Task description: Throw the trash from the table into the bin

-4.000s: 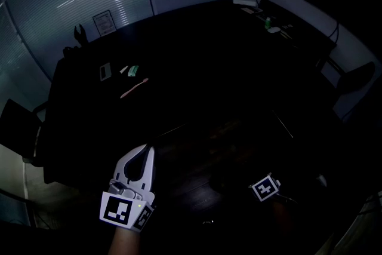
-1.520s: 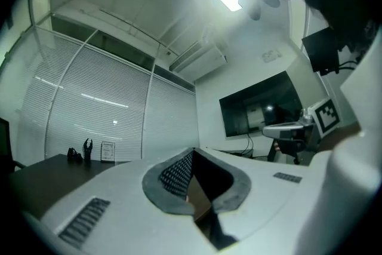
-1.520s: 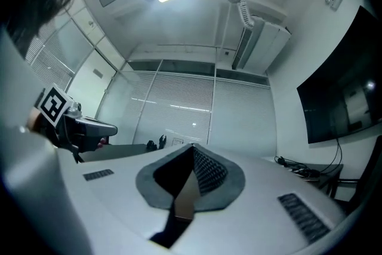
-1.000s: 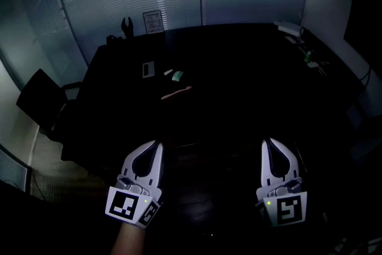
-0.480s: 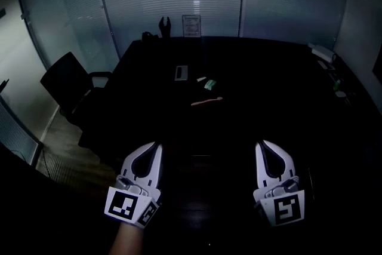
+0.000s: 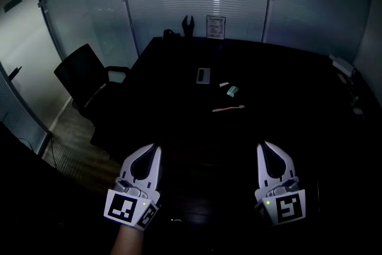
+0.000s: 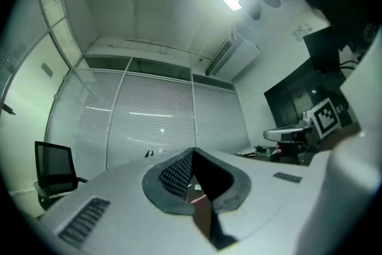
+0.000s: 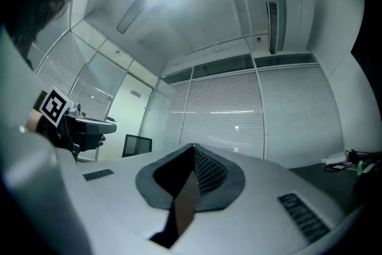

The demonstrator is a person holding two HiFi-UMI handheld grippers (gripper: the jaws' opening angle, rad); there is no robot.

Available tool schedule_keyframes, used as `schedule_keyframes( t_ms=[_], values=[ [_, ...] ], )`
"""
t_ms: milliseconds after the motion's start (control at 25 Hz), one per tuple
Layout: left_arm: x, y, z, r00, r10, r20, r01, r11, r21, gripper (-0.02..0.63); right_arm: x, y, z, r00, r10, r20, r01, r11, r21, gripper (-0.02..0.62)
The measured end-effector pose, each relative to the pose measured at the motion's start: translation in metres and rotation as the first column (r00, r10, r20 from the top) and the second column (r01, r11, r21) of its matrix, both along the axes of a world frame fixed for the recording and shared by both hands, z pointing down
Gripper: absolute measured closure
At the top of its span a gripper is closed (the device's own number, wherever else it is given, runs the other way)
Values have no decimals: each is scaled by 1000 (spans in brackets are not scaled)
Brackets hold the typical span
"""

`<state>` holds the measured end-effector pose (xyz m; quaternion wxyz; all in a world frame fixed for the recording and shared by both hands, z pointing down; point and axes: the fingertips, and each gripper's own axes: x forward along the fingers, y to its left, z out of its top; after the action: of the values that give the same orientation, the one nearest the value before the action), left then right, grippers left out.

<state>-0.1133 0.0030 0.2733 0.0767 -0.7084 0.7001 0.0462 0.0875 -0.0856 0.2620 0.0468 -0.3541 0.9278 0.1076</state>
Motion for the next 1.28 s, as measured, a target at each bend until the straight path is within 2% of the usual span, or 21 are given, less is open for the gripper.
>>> schedule_keyframes(
  t_ms=[280,720,1120,1280],
  values=[
    [-63,-43,2,1000,16,-15,-16,1000,12,606,-63,-41,7,1000,26,4,-26,999,-36,589],
    [-170,-116,-6,998,69,3,-69,997,16,606,-161,-116,-4,993,116,6,-116,993,-31,589],
    [-205,-157,2,991,133,-4,-133,991,8,606,-215,-156,11,991,131,-8,-131,989,-62,589],
    [-221,-174,8,995,102,-6,-102,995,-14,606,-226,-176,17,991,129,-16,-130,989,-74,589]
  ],
)
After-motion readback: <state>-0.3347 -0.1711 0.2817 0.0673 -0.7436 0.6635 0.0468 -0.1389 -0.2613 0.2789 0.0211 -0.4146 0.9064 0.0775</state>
